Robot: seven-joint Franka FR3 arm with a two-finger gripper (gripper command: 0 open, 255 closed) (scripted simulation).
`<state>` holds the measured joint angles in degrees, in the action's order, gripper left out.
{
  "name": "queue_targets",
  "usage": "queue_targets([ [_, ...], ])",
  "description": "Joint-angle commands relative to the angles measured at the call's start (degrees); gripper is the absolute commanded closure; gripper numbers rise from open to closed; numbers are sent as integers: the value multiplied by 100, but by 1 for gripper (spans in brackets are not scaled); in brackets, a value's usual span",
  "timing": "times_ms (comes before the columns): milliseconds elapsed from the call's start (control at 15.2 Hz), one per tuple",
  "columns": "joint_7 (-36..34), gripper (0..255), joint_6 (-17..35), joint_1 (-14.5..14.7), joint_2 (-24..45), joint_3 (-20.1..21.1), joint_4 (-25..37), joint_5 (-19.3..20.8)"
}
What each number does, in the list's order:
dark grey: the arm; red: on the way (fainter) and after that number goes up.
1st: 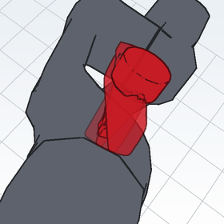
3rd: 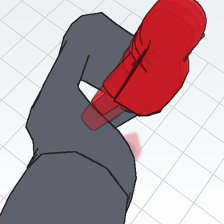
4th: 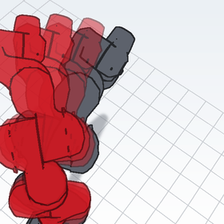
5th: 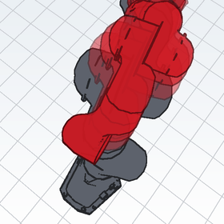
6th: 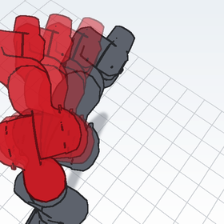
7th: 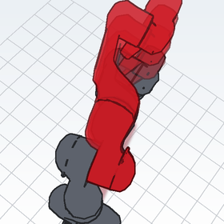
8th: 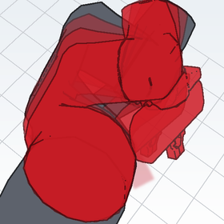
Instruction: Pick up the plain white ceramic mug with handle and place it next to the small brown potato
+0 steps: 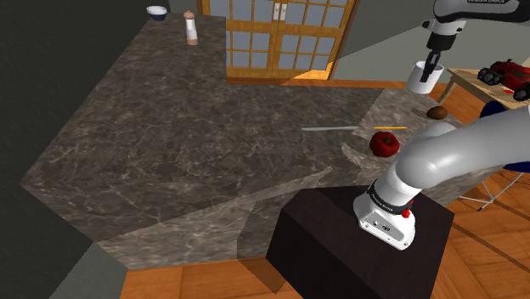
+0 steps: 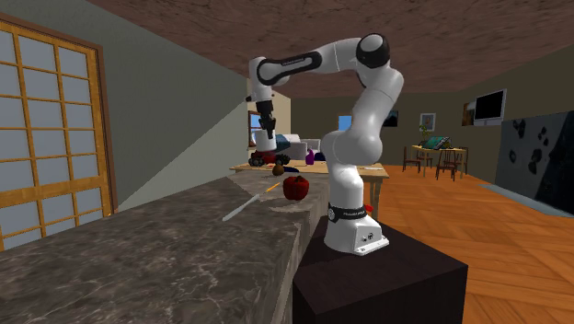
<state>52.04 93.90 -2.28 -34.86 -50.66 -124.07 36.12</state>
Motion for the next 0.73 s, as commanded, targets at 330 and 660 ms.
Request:
queue_targets([
  [330, 1165, 255, 522, 1025, 1261, -1877, 1277, -423],
  [660, 1894, 255, 625, 3633, 1760, -4928, 2466, -779],
])
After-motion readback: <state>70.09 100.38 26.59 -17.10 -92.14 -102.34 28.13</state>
